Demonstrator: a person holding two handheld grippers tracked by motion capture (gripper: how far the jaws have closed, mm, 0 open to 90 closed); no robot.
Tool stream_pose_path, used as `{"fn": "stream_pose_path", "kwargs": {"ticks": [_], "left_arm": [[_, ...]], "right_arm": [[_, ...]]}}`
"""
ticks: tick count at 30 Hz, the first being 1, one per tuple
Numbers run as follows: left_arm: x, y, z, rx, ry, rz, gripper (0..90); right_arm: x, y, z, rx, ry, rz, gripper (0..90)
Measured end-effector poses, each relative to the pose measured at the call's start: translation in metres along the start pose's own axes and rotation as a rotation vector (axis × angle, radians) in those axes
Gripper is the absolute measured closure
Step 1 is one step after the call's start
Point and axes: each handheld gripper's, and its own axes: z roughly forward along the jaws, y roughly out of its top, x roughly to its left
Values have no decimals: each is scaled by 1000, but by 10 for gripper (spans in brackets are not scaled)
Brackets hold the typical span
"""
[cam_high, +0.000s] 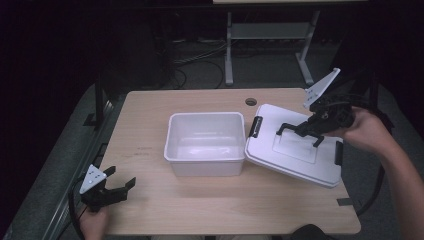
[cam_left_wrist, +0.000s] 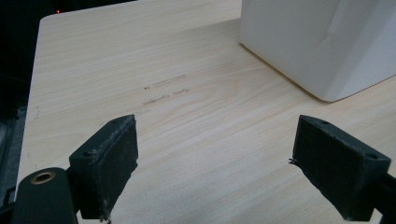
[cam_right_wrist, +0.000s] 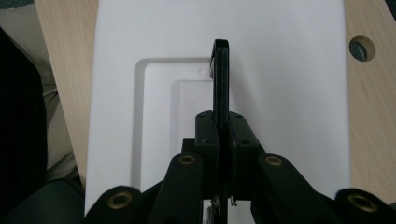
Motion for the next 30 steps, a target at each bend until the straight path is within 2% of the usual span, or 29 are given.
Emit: {"fn": "stream_pose_path", "kwargs": {"ticks": [11, 30], "left_arm": [[1, 0, -1, -1, 2, 1, 134], [3, -1, -2, 1, 1, 1, 134]], "right_arm": [[3, 37, 7, -4, 20, -61, 845], [8, 95, 31, -6, 61, -157, 845]]}}
